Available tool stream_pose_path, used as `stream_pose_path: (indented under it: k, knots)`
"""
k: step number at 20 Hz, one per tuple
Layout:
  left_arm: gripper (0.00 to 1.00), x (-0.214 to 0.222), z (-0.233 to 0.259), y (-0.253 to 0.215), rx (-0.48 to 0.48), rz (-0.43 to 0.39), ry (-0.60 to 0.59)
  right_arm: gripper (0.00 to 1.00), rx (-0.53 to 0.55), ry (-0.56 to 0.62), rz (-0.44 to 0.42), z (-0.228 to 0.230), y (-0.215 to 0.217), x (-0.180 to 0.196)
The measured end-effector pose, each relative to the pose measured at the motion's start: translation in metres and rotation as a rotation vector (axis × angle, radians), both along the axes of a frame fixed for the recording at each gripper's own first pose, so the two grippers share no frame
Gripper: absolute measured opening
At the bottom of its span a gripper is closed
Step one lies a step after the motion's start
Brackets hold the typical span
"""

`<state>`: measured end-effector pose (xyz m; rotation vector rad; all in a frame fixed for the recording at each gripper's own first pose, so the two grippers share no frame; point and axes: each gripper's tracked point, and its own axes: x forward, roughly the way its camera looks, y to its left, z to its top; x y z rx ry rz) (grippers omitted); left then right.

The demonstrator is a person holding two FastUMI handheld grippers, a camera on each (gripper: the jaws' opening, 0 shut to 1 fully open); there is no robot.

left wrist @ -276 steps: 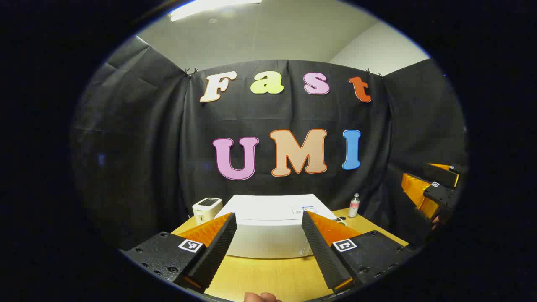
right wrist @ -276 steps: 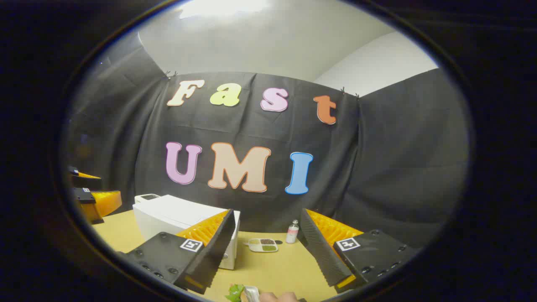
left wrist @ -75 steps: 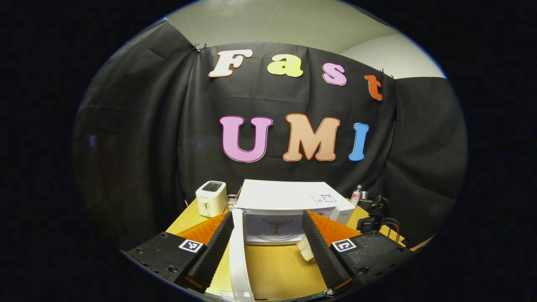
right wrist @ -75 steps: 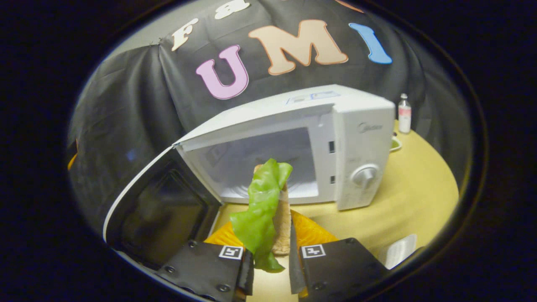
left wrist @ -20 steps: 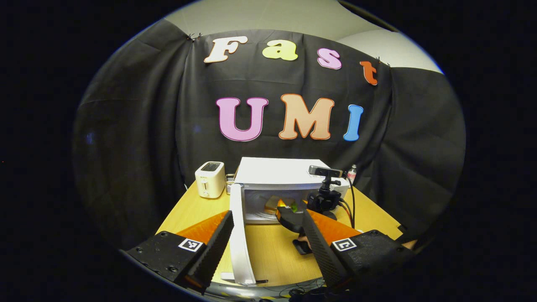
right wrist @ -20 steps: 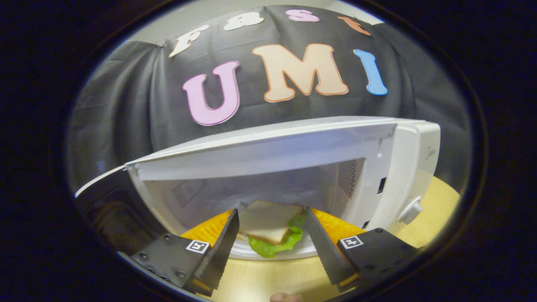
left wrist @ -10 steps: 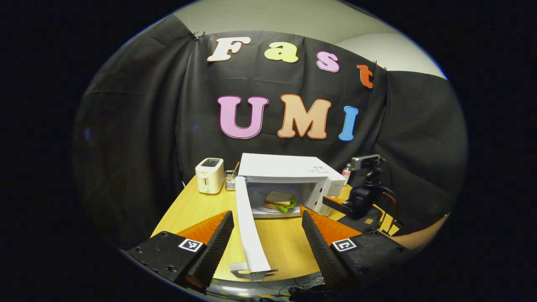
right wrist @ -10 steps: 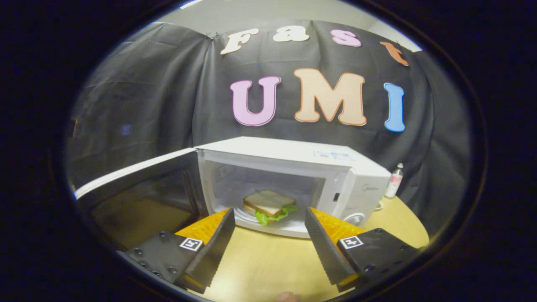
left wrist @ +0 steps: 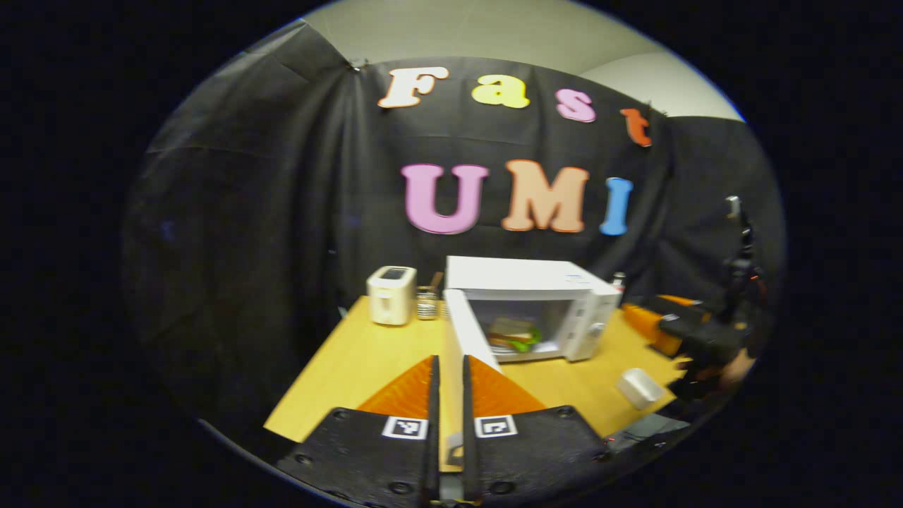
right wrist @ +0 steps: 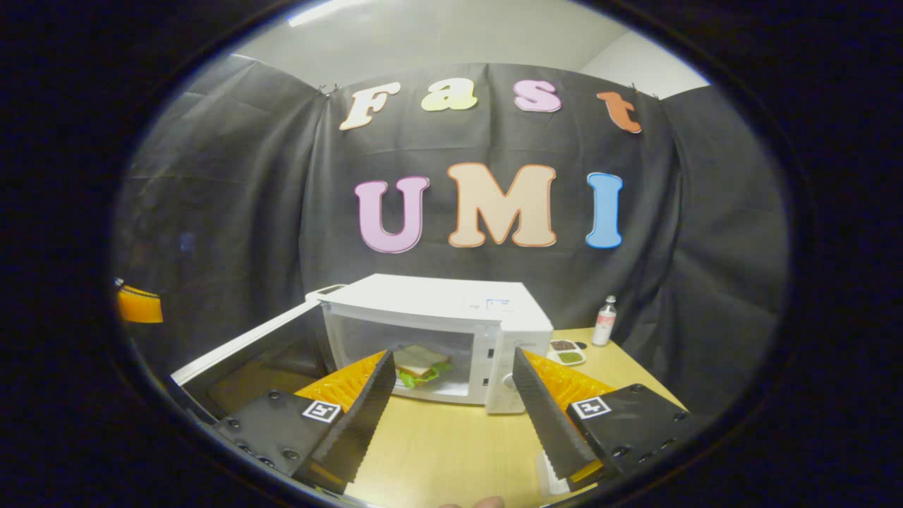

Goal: Open the microwave oven with the left hand, put the food in, and close the microwave oven.

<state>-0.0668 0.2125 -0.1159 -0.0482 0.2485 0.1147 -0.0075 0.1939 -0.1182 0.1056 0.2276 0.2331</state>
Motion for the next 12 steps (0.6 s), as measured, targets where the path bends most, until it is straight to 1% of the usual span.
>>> stream_pose_path:
  k: [1,2,3,4,5,9,12]
  knots:
    - [0.0,-0.003,-0.014,0.018,0.019,0.062,0.031,0.96,-0.009,-0.018,-0.015,0.01,-0.007,-0.002]
    - [0.0,-0.007,-0.026,0.031,0.009,0.105,0.049,0.96,-0.019,-0.033,-0.028,0.018,-0.014,-0.001]
    - [0.01,-0.007,-0.034,0.033,-0.023,0.111,0.058,0.96,-0.022,-0.046,-0.039,0.025,-0.02,-0.001]
    - [0.0,-0.007,-0.044,0.029,-0.054,0.099,0.077,0.96,-0.022,-0.052,-0.049,0.031,-0.024,0.0]
    - [0.0,-0.007,-0.05,0.029,-0.06,0.092,0.088,0.97,-0.021,-0.056,-0.061,0.035,-0.028,0.0]
    - [0.0,-0.004,-0.072,0.034,-0.016,0.073,0.114,0.96,-0.008,-0.078,-0.093,0.055,-0.035,0.009]
    - [0.0,-0.003,-0.093,0.033,0.011,0.075,0.154,0.96,-0.011,-0.088,-0.105,0.059,-0.04,0.018]
